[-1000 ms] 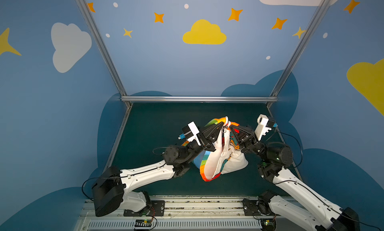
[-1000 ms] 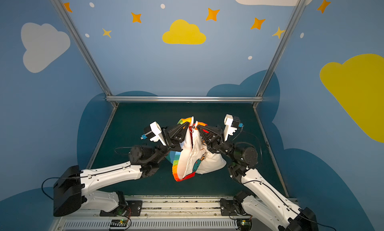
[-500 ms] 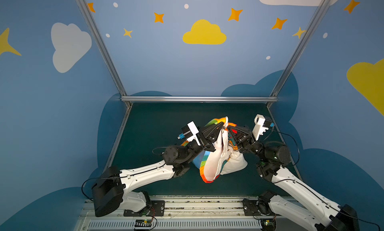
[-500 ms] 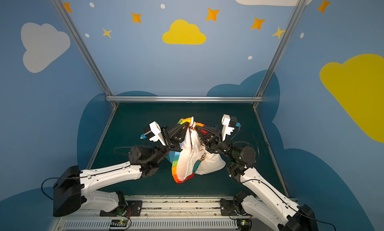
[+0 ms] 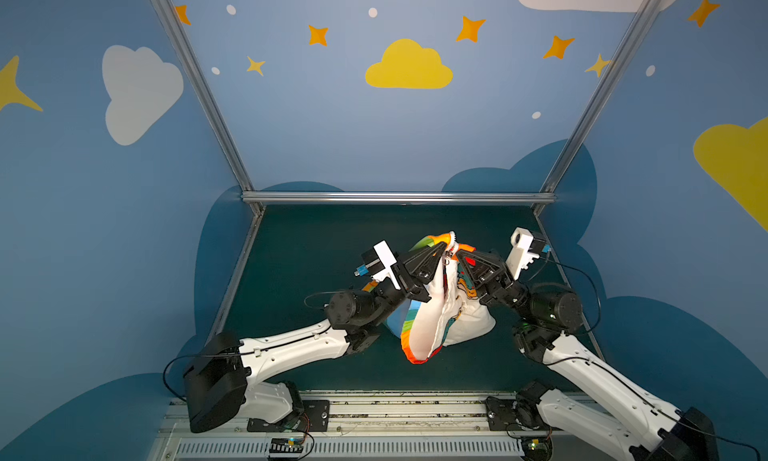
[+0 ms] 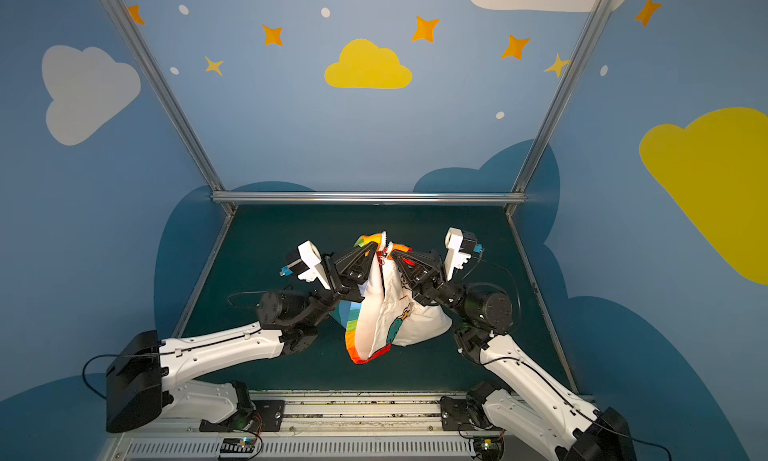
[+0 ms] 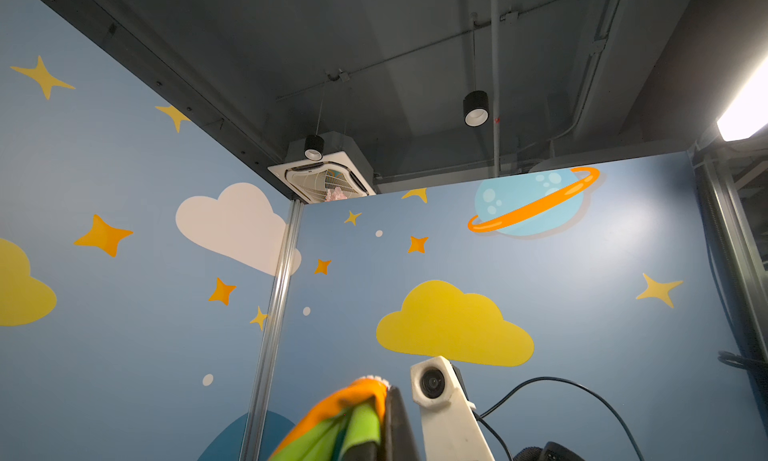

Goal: Zip up the jacket

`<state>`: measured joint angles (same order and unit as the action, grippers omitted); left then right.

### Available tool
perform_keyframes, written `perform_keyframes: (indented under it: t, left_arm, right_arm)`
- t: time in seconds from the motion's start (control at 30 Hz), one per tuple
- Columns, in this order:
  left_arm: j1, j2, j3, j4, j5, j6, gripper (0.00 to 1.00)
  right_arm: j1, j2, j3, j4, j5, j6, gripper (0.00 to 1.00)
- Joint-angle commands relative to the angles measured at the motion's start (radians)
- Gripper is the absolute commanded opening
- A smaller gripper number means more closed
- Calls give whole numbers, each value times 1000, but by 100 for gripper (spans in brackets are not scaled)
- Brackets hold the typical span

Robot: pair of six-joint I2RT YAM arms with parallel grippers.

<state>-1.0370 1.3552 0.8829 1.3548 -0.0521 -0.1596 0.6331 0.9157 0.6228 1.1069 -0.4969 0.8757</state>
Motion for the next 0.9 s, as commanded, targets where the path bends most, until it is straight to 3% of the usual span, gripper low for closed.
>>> perform_keyframes:
  t: [0.0, 0.87]
  left_arm:
    - [-4, -26, 19, 42, -5, -8, 3]
    - [-5, -8, 42, 43, -2, -36, 3]
  right_arm:
    - [5, -7, 45, 52, 3, 8, 0]
    - [10, 15, 74, 70, -11, 9, 0]
